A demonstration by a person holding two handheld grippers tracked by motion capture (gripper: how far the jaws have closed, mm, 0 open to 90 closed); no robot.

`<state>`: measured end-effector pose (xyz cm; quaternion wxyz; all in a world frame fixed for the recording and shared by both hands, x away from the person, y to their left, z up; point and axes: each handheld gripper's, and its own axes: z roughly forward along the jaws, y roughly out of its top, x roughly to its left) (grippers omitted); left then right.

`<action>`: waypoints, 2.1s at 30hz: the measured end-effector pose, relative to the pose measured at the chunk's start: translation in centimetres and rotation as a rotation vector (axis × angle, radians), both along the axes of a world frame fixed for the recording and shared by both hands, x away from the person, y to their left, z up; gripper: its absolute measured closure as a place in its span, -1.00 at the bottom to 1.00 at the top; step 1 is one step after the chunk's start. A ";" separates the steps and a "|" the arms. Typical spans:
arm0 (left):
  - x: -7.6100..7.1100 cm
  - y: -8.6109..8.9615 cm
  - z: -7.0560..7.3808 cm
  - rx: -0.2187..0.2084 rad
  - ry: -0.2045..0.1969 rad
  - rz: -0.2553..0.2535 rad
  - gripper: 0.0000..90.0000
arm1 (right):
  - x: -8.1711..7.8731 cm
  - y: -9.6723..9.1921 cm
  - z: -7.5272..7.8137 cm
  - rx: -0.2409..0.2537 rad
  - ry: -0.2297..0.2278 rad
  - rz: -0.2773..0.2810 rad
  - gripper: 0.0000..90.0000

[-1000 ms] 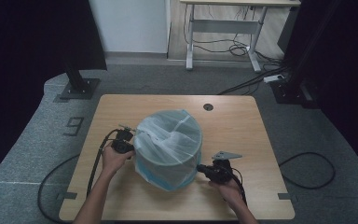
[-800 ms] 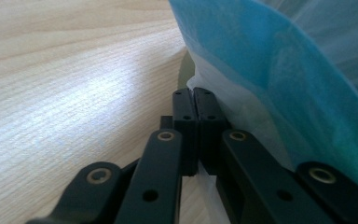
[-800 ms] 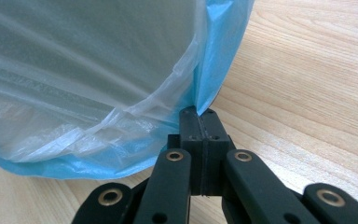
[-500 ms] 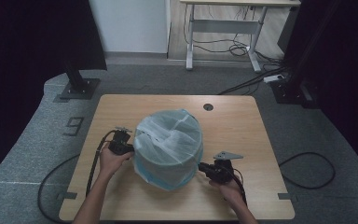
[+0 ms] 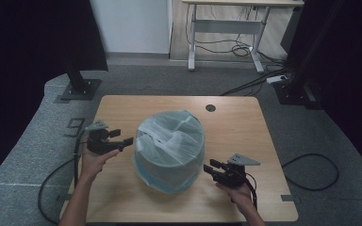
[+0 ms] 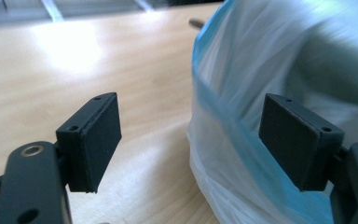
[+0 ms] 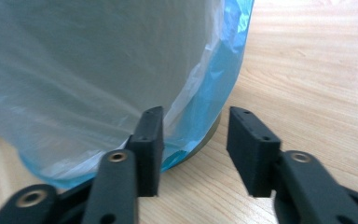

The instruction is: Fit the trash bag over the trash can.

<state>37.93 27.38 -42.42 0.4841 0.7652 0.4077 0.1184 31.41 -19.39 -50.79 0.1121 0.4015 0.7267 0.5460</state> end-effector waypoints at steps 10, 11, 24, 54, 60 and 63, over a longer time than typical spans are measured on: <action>-2.0 -0.9 4.8 0.039 -0.109 -0.149 -0.52 | -1.9 -2.8 0.1 0.025 -0.054 0.049 -0.18; -2.0 -1.3 5.1 0.045 -0.114 -0.161 -0.52 | -2.2 -3.2 0.1 0.024 -0.057 0.051 -0.22; -0.3 -6.5 8.2 0.159 -0.116 -0.364 -0.42 | -3.5 -6.1 -0.3 0.052 -0.072 0.015 -0.26; 3.7 -14.3 6.5 0.536 0.099 -0.489 -0.04 | -4.0 -6.0 -0.5 0.045 -0.069 0.039 -0.25; 3.3 -13.2 7.8 0.438 0.053 -0.456 -0.11 | -4.0 -6.1 -0.6 0.045 -0.068 0.037 -0.25; 3.4 -12.7 8.4 0.383 0.034 -0.402 -0.15 | -3.9 -6.0 -0.6 0.043 -0.065 0.037 -0.25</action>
